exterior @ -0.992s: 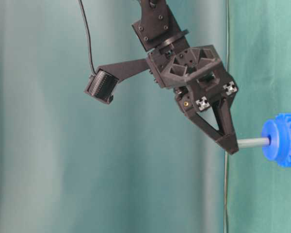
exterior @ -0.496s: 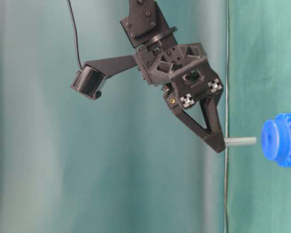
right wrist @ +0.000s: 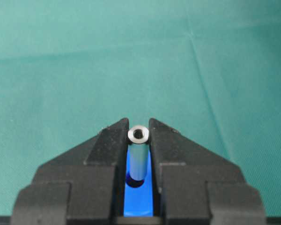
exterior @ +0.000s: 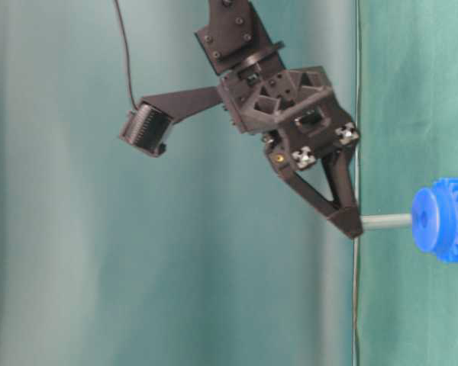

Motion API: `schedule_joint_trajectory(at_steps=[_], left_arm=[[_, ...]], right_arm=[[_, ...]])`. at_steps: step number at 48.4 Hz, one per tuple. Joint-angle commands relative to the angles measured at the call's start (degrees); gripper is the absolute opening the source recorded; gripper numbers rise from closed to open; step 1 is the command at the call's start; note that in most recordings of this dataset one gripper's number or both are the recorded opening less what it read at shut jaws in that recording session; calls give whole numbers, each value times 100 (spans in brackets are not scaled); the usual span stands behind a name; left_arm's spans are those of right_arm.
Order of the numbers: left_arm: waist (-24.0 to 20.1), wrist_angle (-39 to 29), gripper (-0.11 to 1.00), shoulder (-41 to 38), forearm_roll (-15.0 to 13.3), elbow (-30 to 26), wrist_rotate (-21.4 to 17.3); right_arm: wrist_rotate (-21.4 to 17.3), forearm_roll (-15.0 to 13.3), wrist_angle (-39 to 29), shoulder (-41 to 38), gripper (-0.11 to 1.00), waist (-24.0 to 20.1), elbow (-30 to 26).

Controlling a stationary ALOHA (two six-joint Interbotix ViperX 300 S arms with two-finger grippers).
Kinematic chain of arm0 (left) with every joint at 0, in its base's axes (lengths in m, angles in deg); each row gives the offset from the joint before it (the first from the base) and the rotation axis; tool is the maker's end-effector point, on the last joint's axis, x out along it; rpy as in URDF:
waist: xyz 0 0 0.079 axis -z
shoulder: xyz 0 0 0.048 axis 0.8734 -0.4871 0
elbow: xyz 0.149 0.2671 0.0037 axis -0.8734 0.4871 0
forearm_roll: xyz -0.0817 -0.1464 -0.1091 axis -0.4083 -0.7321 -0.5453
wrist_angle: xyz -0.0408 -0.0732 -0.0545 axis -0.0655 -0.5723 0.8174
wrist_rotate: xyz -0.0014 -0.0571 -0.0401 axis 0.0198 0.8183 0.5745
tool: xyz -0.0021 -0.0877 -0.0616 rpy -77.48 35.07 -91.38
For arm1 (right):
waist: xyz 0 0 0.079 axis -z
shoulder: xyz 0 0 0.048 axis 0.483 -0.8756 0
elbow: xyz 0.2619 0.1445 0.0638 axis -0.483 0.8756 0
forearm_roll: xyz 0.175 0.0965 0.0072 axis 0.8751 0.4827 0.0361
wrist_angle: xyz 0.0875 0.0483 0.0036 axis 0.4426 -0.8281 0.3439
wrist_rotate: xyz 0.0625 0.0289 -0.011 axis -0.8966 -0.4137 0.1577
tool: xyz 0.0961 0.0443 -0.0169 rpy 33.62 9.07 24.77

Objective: Insert the shaft placed at a random location into the center hole of the small gear at another random location.
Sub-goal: 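Hold the shaft seated in the gear hole with the right gripper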

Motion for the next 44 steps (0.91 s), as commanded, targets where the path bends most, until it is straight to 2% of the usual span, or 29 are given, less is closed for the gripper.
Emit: schedule_joint_trajectory(at_steps=[1, 29, 44], left_arm=[[9, 35, 0, -18, 9, -97, 0], [9, 35, 0, -18, 9, -97, -18], [9, 26, 0, -18, 9, -97, -18]], right_arm=[[-88, 9, 105, 35, 13, -26, -79], [-97, 105, 281, -483, 13, -97, -62], [-88, 97, 281, -501, 13, -105, -70]])
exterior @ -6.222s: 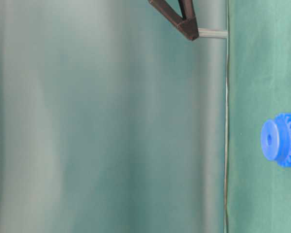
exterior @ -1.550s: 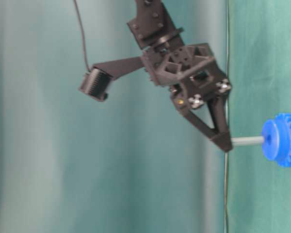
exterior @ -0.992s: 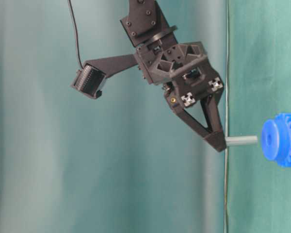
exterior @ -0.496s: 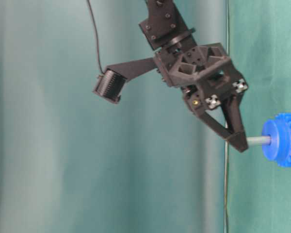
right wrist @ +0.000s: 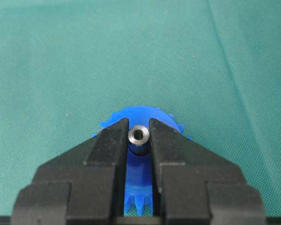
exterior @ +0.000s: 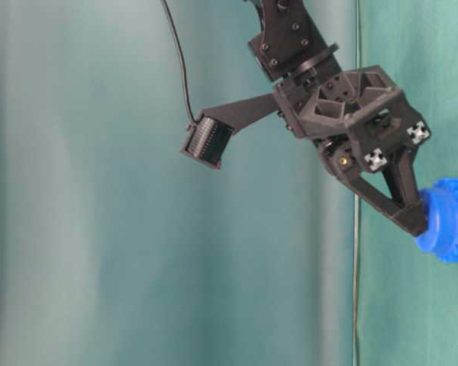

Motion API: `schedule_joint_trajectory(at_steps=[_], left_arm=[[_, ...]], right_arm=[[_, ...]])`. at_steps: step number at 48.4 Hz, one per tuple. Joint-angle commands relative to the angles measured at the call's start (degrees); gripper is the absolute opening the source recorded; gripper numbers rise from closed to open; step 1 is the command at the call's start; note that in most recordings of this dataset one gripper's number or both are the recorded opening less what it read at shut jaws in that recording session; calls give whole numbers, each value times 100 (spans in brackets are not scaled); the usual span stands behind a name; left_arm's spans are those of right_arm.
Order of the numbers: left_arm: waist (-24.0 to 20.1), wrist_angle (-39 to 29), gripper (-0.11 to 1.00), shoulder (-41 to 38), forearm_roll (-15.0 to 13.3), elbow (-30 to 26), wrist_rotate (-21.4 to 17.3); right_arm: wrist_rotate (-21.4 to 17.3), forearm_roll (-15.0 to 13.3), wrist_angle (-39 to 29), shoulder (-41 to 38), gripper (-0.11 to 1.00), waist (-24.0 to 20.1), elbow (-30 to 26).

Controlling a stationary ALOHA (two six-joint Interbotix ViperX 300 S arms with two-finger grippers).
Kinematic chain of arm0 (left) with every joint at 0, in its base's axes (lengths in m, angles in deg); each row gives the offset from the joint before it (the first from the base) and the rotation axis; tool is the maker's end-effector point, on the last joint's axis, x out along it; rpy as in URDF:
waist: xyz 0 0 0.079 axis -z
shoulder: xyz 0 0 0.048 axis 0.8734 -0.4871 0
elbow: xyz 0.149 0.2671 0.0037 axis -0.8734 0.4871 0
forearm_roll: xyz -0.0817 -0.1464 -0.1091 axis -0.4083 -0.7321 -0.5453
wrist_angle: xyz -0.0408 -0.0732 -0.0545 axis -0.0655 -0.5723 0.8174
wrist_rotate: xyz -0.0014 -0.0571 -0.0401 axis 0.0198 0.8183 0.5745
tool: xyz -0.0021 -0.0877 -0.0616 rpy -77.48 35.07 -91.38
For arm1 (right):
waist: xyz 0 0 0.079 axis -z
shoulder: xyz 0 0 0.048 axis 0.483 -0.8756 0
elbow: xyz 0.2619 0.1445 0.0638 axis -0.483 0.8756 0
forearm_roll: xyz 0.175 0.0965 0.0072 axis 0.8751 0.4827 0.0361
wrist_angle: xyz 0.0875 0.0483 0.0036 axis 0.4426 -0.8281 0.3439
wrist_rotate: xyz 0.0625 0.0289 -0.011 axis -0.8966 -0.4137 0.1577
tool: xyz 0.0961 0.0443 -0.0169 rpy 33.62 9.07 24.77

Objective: Insert the shaft placed at a random location into the center hole of the small gear at another random location.
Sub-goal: 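Hold the shaft seated in the gear hole with the right gripper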

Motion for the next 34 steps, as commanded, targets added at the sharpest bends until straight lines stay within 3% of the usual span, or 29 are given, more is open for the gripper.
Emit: schedule_joint_trajectory(at_steps=[1, 12, 15, 21, 25, 34], left_arm=[[9, 26, 0, -18, 9, -105, -9], [9, 26, 0, -18, 9, -105, -18], [9, 26, 0, -18, 9, -105, -18], [9, 26, 0, -18, 9, -105, -18], [9, 26, 0, -18, 9, -105, -18], [9, 26, 0, -18, 9, -105, -9]], right_arm=[[-88, 18, 88, 97, 13, -44, -79], [-88, 18, 62, 97, 16, -44, -88], [-88, 18, 70, 97, 29, -35, -88], [-62, 18, 35, 132, 68, -44, -88], [-62, 18, 26, 211, 88, -53, -62], [-44, 0, -70, 501, 80, -53, 9]])
